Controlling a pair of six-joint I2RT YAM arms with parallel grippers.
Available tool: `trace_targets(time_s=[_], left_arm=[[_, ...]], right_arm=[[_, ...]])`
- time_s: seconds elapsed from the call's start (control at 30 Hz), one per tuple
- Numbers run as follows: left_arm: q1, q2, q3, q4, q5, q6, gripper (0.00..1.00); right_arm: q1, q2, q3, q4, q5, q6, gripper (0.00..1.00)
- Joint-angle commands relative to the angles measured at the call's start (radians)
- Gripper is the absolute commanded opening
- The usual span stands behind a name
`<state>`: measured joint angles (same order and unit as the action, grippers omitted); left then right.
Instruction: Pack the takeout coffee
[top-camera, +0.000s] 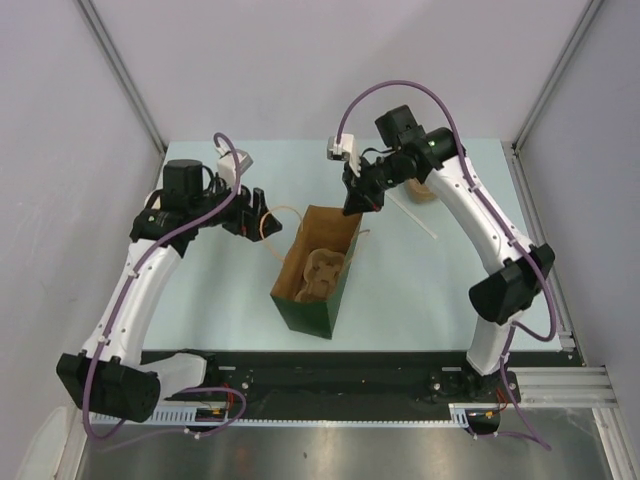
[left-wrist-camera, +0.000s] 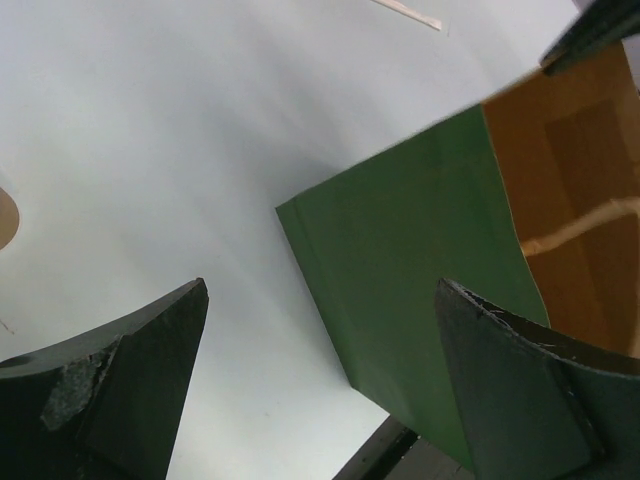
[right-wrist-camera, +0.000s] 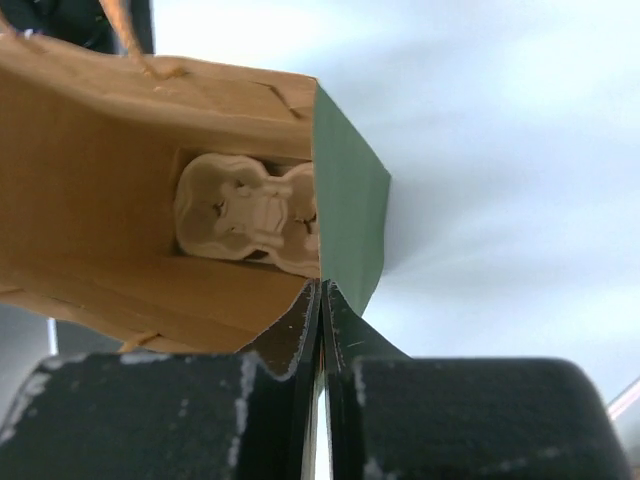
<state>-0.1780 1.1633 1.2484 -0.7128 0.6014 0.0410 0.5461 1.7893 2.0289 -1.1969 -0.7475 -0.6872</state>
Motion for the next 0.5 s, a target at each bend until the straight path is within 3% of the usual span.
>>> trace_targets(time_s=[0.0, 0.23, 0.27, 0.4, 0.47], left_arm=[[0.008, 0.012, -0.014, 0.059, 0.023, -0.033, 0.99], [0.078, 0.102, 0.095, -0.002, -0.018, -0.023, 1.00], [0.087, 0.146, 0.123, -0.035, -0.075, 0.012, 1.00], [0.107, 0.302, 0.307, -0.131, -0.208, 0.105, 0.99], [0.118, 0.387, 0.434, -0.201, -0.261, 0.129, 1.00]], right_arm=[[-0.034, 0.088, 0.135, -0.042, -0.065, -0.057, 0.06], [-0.051, 0.186, 0.263, -0.078, -0.070, -0.112, 0.18], [-0.051, 0.193, 0.270, -0.078, -0.063, -0.113, 0.22], [-0.055, 0.220, 0.309, -0.078, -0.044, -0.100, 0.51], [-0.060, 0.228, 0.326, -0.079, -0.032, -0.084, 0.58]])
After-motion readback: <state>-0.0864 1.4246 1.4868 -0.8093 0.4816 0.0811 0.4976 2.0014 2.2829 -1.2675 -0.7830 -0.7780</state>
